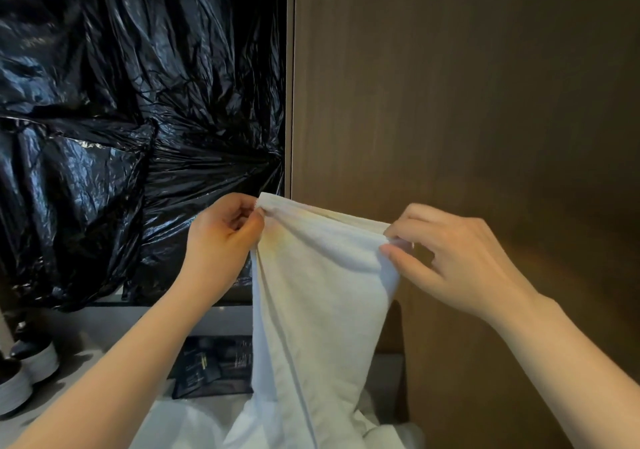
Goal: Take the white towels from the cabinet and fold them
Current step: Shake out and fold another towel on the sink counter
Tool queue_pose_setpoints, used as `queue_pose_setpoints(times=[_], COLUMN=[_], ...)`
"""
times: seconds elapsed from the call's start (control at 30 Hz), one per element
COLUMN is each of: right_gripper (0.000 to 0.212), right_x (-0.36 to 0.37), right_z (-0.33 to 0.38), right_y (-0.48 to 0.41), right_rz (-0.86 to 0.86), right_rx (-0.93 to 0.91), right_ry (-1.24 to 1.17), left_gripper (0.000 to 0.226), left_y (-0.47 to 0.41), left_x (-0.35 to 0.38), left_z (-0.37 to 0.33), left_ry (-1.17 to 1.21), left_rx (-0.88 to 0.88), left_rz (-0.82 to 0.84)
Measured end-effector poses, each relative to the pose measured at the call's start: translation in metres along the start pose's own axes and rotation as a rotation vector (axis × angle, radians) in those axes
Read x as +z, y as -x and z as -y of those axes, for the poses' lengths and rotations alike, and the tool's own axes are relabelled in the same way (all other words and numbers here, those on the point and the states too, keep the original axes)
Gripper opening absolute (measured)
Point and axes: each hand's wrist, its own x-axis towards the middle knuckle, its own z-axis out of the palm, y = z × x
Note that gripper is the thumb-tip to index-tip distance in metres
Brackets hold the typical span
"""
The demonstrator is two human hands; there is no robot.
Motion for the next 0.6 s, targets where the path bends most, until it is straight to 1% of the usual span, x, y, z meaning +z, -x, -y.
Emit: queue_pose_setpoints(times=[0.07,0.13,0.23,0.3,0.37,0.53,0.6], right_gripper=[0.029,0.029,0.031,0.039,0.042,0.033,0.037], right_x=[0.0,0.004,0.012,0.015,0.017,0.02,0.021], right_z=[-0.004,-0.008,-0.01,-0.011,-0.013,-0.017,-0.019], right_y=[-0.004,-0.006,-0.007,-0.006,-0.004,-0.002,-0.004], right_rz=[-0.075,-0.152,-0.219,-0.217,-0.19,-0.247,-0.251], right_rx=[0.063,0.164,0.271,0.272,0.254,0.264,0.268], right_ry=[0.0,0.003,0.04,0.03,0.009,-0.005,0.01], left_gripper=[0.019,0.016,0.013,0.013,0.012,0.011,0.011], left_y=[0.002,0.005,0.009,0.011,0.012,0.009,0.008], left_x=[0.002,0.006,0.012,0.014,0.015,0.022,0.022], left_z=[-0.002,-0.004,-0.006,-0.004,-0.003,-0.01,-0.012], left_ry=[0.046,0.073,0.067,0.078,0.083,0.071,0.076], left_rx=[-0.006,0.0,0.009,0.001,0.002,0.041,0.047], left_rz=[0.005,0.025,0.047,0.055,0.07,0.074,0.064])
